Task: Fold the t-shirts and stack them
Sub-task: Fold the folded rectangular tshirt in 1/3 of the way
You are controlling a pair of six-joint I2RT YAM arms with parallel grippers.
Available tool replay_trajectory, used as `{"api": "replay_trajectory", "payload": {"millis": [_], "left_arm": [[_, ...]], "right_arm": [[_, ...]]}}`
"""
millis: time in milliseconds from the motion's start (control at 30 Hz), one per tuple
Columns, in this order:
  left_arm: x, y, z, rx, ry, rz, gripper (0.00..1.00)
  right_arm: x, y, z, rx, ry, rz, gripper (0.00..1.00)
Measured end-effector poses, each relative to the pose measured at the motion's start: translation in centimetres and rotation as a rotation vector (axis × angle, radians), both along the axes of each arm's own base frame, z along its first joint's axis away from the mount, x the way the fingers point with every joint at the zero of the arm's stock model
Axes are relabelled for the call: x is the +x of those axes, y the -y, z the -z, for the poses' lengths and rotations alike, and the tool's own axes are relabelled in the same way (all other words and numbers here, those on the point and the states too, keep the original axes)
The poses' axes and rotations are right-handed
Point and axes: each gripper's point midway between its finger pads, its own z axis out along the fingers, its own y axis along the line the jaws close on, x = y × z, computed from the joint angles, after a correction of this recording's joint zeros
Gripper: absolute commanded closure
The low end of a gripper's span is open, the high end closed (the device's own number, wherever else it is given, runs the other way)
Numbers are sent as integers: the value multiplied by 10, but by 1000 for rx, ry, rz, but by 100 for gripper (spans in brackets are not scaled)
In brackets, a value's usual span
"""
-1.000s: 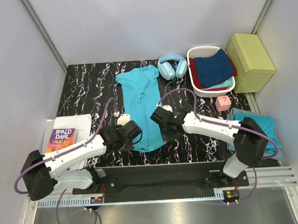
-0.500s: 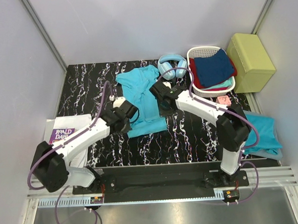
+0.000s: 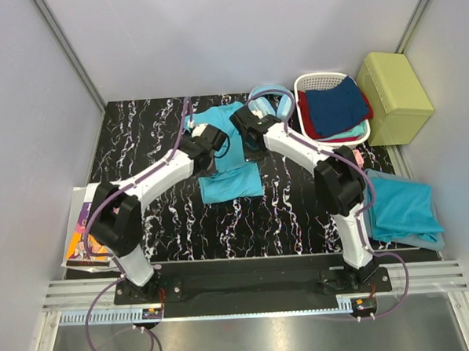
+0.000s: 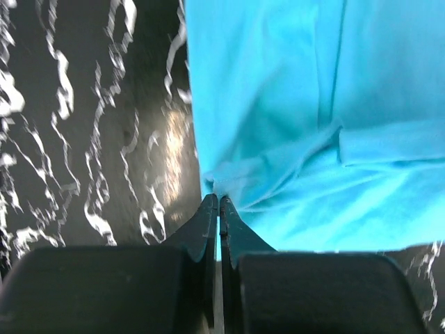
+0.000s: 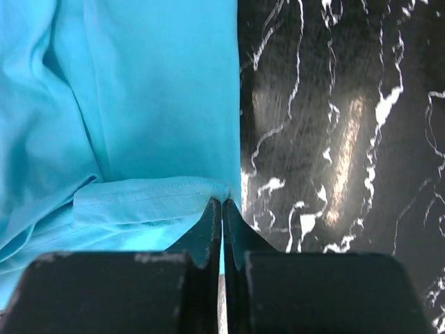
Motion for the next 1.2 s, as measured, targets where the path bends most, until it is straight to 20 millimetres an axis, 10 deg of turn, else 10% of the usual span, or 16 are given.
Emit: {"api": "replay_trajectory", "payload": {"millis": [567,1200], "left_arm": [[87,-16,11,20,-1,-55,100],[111,-26,36,22,-45,-89,100]], "right_arm": [[67,-3,3,19,38,56,100],[92,4,39,8,-16,84,100]]}}
